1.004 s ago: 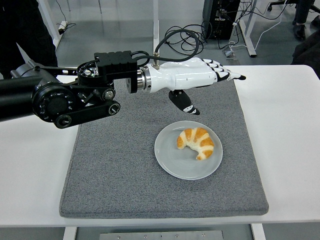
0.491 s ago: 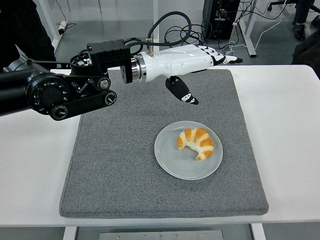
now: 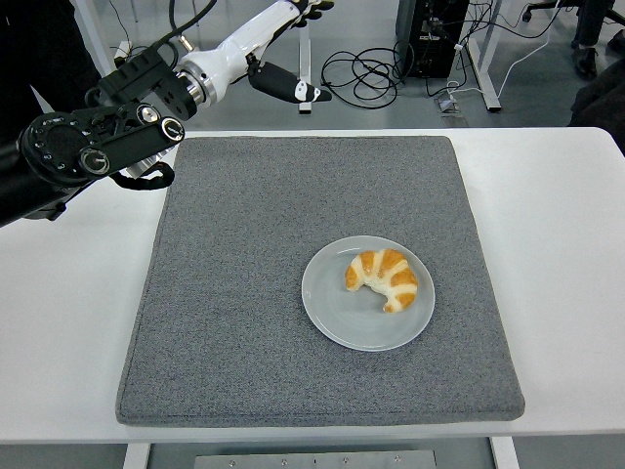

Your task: Place the bread on the plate

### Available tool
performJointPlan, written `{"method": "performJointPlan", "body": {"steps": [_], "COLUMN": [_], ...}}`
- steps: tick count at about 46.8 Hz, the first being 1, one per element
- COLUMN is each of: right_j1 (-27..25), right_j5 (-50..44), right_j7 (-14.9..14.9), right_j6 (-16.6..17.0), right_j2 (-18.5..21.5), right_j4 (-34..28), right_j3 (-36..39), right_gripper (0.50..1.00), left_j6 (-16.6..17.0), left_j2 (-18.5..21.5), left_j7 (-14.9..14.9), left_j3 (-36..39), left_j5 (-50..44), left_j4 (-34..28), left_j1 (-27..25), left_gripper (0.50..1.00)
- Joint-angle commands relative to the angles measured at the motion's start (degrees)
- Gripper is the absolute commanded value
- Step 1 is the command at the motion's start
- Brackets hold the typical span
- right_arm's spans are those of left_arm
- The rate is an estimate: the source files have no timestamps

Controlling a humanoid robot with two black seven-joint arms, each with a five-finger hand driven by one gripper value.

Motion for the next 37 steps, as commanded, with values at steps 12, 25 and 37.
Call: {"method": "performJointPlan", "body": {"steps": [12,25,37], "right_j1": [0.01,0.01,0.01], "right_j5": [0.0,0.0,0.0], "right_j7": [-0.01,-0.01,-0.01], "right_j6": [-0.01,-0.01,0.08], "right_j2": [0.0,0.0,0.0], "right_j4": [0.0,-0.09,0.09], "right_j3": [0.03,0.03,0.21], "right_gripper": [1.0,1.0,1.0], "left_j6": [-2.71,-11.67,-19.76], "left_j2": [-3.43,-9.5,-10.03], "left_j7": [2.3,5.11,8.19], "left_j3": [-11.35,-21.55,-28.59], "left_j5": [-10.66,-16.81,-26.3], "left_j4": [11.4,21.77,24.15], "left_j1": [9.64,12.1,14.03], "left_gripper": [0.974,0.974,0.974]}}
